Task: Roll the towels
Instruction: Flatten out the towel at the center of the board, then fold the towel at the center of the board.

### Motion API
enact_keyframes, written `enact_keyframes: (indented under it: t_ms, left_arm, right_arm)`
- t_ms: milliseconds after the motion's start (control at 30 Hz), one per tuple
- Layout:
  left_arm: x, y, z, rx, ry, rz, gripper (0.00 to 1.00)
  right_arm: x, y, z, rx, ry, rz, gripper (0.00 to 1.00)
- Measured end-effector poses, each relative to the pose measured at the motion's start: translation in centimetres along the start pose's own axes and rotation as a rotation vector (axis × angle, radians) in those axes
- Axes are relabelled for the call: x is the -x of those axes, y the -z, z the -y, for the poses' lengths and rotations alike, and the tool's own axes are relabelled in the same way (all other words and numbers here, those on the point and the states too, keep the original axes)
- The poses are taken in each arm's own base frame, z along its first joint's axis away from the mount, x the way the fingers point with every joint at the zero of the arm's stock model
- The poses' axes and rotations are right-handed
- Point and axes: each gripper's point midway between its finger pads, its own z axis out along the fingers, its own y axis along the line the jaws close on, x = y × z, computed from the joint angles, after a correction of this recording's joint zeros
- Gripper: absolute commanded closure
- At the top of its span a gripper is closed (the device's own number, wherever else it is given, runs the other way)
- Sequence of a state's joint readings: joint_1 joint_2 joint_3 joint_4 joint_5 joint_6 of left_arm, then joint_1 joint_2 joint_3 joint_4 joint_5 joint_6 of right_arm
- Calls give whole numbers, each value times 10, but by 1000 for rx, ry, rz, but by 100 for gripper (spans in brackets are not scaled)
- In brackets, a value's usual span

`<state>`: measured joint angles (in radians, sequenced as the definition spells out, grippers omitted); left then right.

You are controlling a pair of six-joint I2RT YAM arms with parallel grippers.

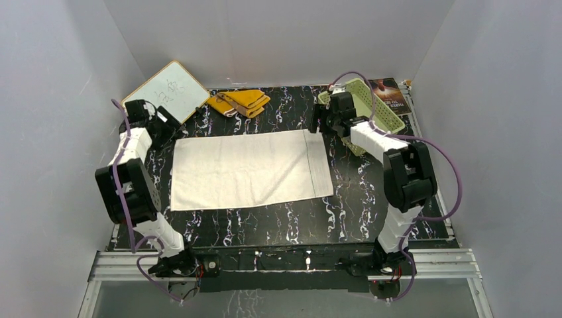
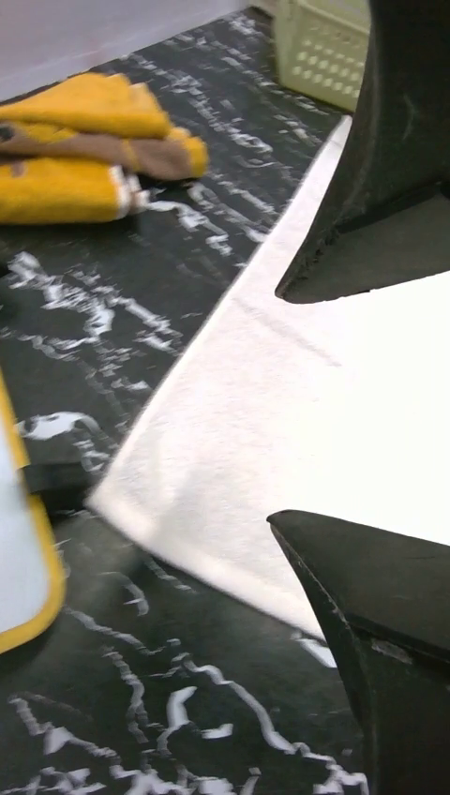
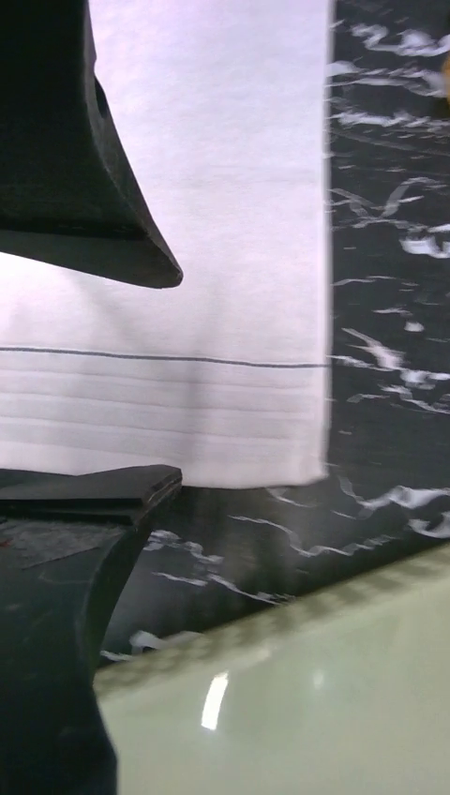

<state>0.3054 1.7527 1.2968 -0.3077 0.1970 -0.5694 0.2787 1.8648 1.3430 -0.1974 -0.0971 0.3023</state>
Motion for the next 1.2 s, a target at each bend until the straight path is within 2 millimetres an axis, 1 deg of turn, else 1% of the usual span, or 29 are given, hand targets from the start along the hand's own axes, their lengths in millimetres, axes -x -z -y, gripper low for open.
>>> enact_keyframes:
  t_ms: [33,67,100,133,167,233,267,300,367,433,467,500,533,567,700,733,800,833,933,1000,1033,1067,1200]
  left_arm:
    - [-5,10,2,-21,-12,0,34]
    - [-11,20,4,-42,-21,4,43]
    - [-20,31,4,-62,-29,5,54]
    - [-31,41,2,-81,-36,4,62]
    - [-41,49,0,-98,-41,2,66]
    - [-70,61,-9,-116,-42,-21,67]
    - [-85,62,-16,-116,-42,-42,64]
    - [-100,61,-24,-107,-36,-73,57]
    - [-123,54,-39,-77,-22,-134,42]
    - [-139,47,-52,-37,-12,-201,35]
    - [-141,43,-55,-22,-11,-222,34]
    - [-140,42,-56,-11,-8,-237,34]
    - [-135,39,-56,-2,-11,-245,33]
    - [-124,36,-53,-1,-15,-241,33]
    - [-67,19,-36,-38,-34,-170,32]
    - [-59,15,-34,-46,-39,-165,33]
    - [-42,2,-31,-56,-62,-162,37]
    - [-36,-6,-32,-58,-77,-164,38]
    - [-26,-27,-36,-60,-138,-179,44]
    - [-25,-36,-39,-60,-180,-182,46]
    - [-25,-38,-41,-60,-199,-185,46]
    - [-25,-39,-41,-61,-222,-182,46]
    - [-16,-46,-37,-49,-334,-123,45]
  right_arm:
    - [-8,6,-2,-5,3,-7,49]
    - [-20,12,-7,-7,10,-22,65]
    - [-33,20,-16,3,19,-38,76]
    - [-47,27,-27,23,31,-56,87]
    - [-60,33,-37,43,36,-75,99]
    - [-89,40,-57,102,40,-119,100]
    - [-103,41,-61,118,35,-149,100]
    - [-115,41,-62,124,26,-173,100]
    - [-141,40,-52,111,6,-235,100]
    - [-164,43,-40,85,-15,-290,100]
    - [-171,45,-37,76,-21,-305,100]
    - [-171,46,-35,78,-29,-300,100]
    - [-172,49,-33,74,-32,-299,100]
    - [-175,52,-32,73,-34,-304,100]
    - [-191,69,-28,71,-51,-335,100]
    - [-194,73,-27,70,-56,-344,100]
    - [-200,80,-25,68,-62,-359,100]
    - [-201,83,-24,65,-61,-365,97]
    - [-201,87,-21,41,-54,-380,80]
    - [-188,85,-21,26,-43,-373,72]
    - [-175,82,-23,24,-41,-356,70]
    - [-157,77,-27,27,-39,-325,70]
    - [-68,56,-47,69,-46,-149,68]
